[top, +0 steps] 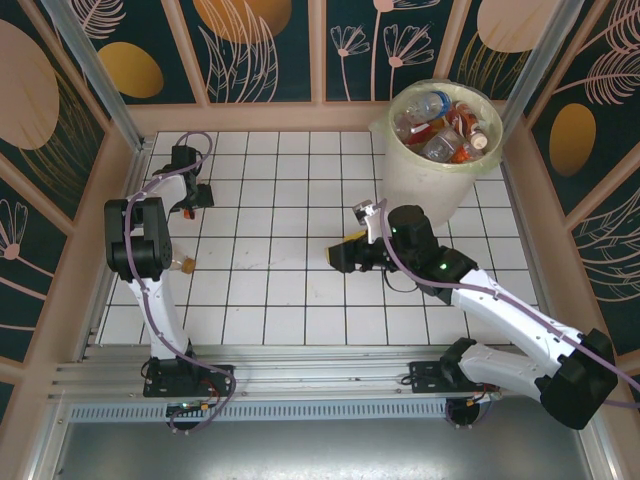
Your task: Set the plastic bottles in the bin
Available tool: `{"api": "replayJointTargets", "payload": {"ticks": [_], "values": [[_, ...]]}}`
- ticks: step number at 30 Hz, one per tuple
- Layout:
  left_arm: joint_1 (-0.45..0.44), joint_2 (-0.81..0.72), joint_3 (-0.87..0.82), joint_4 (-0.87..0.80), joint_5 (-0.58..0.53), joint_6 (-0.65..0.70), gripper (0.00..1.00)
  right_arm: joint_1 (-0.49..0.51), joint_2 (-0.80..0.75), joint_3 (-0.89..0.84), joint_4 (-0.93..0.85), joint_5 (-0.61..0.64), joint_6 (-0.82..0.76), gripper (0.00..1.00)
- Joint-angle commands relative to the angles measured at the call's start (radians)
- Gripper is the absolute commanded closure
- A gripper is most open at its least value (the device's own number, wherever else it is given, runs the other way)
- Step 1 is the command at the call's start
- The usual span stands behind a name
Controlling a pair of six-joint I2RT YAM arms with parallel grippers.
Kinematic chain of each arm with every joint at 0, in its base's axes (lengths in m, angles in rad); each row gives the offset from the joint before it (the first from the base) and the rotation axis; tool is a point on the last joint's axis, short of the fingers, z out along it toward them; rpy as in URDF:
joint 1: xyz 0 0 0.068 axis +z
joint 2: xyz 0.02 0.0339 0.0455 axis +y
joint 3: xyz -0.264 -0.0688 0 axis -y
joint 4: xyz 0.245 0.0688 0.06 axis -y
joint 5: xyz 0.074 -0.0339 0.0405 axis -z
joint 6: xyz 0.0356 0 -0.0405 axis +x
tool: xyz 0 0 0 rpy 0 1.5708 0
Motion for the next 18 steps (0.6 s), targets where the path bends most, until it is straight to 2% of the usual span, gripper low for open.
{"api": "replayJointTargets", "payload": {"ticks": [1, 10, 14, 18], "values": [[0.005, 0.016, -0.013, 0.020, 0.030, -0.012, 0.36, 0.011, 0.000, -0.017, 0.040, 0.010, 0.015, 0.27], [0.005, 0.012, -0.026, 0.028, 0.034, -0.010, 0.50, 0.010, -0.007, -0.030, 0.047, 0.017, 0.022, 0.27], [0.004, -0.004, -0.036, 0.036, 0.043, -0.013, 0.54, 0.010, -0.008, -0.035, 0.047, 0.028, 0.024, 0.27], [0.005, -0.037, -0.052, 0.037, 0.083, -0.035, 0.55, 0.009, -0.002, -0.044, 0.060, 0.097, 0.063, 0.27]]}}
